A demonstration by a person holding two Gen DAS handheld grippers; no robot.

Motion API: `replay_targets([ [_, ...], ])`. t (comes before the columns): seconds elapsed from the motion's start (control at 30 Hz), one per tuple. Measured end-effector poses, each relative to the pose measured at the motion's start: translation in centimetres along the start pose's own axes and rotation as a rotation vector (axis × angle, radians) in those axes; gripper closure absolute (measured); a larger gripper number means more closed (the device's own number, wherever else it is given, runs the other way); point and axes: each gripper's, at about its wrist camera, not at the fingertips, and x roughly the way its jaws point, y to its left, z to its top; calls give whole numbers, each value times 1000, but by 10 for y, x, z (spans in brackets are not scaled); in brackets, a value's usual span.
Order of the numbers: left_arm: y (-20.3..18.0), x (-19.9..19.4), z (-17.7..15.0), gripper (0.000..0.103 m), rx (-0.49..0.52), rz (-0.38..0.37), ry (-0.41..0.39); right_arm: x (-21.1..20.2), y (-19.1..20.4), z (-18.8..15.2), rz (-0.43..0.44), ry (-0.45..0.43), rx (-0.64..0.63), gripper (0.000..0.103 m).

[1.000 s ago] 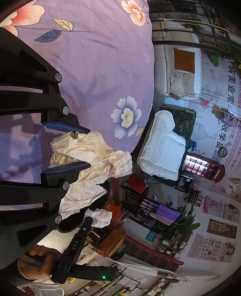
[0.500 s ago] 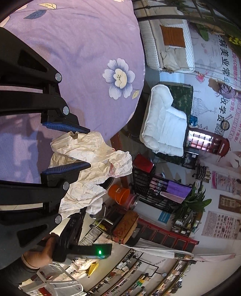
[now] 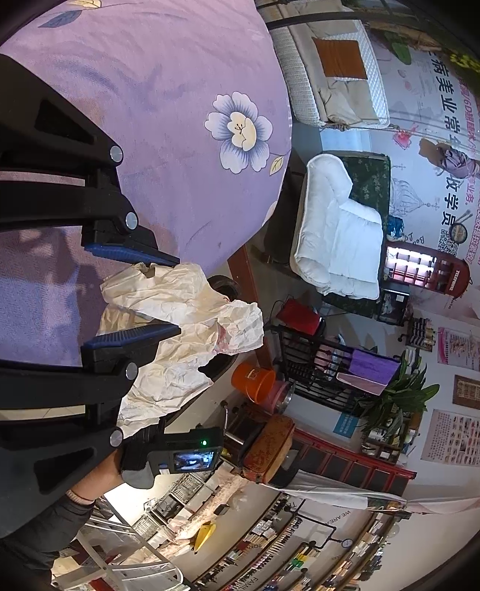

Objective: Collect trash
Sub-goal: 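Carry the white tissue in right tool over the bin and open it, then carry the crumpled paper in left tool over the bin and open it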

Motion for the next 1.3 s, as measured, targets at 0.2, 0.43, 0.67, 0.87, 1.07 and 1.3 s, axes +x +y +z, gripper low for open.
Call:
replay_targets([
  [0.2, -6, 11, 1, 71, 32, 4, 26, -10, -4, -2, -47, -52, 3, 33],
  [0.43, -14, 29, 8, 71, 38, -12, 52, -57, -19, -5, -67, -157, 19, 31],
  [0.67, -34, 63, 17, 71, 76, -34, 98, -103, -38, -15, -115, -256, 60, 24],
  [0.87, -49, 91, 23, 71, 109, -62, 145, -127, -51, -26, -136, -290, 91, 21],
  [1.07, -58, 115, 21, 71, 123, -81, 206, -144, -60, -35, -184, -335, 117, 17],
  [1.3, -68, 141, 19, 64, 151, -61, 280, -153, -74, -37, -193, -344, 154, 16],
])
